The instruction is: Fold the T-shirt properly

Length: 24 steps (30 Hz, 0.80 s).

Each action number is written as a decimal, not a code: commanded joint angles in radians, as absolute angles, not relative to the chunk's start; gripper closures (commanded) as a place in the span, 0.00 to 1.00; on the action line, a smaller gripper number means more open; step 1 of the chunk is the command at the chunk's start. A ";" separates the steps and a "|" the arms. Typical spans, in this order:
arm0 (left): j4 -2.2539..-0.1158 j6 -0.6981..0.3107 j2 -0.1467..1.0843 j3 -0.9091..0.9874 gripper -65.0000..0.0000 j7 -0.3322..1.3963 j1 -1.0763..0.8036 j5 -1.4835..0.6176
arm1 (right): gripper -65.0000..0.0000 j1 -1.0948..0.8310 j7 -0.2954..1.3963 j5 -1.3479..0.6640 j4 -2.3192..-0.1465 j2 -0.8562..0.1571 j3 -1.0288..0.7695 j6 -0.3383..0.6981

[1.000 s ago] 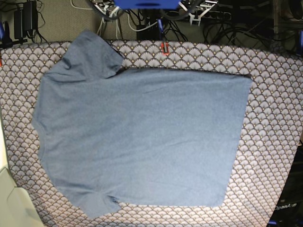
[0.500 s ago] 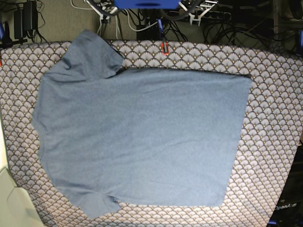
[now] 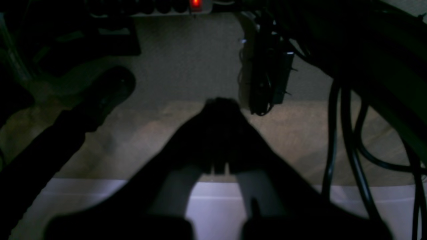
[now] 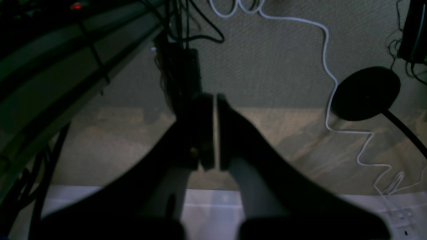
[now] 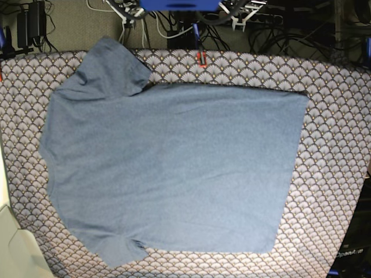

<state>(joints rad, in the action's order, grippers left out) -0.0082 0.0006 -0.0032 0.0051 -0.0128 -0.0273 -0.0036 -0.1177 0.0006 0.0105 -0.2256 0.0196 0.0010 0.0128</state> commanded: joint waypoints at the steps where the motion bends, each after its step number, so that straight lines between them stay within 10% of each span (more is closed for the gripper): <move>1: -0.013 0.004 -0.004 0.007 1.00 -0.036 -0.051 -0.001 | 1.00 -0.139 -0.001 0.005 -0.243 0.022 0.001 0.005; 24: -0.783 0.004 0.074 0.008 1.00 -0.107 -0.532 -0.002 | 1.00 -0.611 0.007 0.007 -1.018 -0.030 0.071 0.005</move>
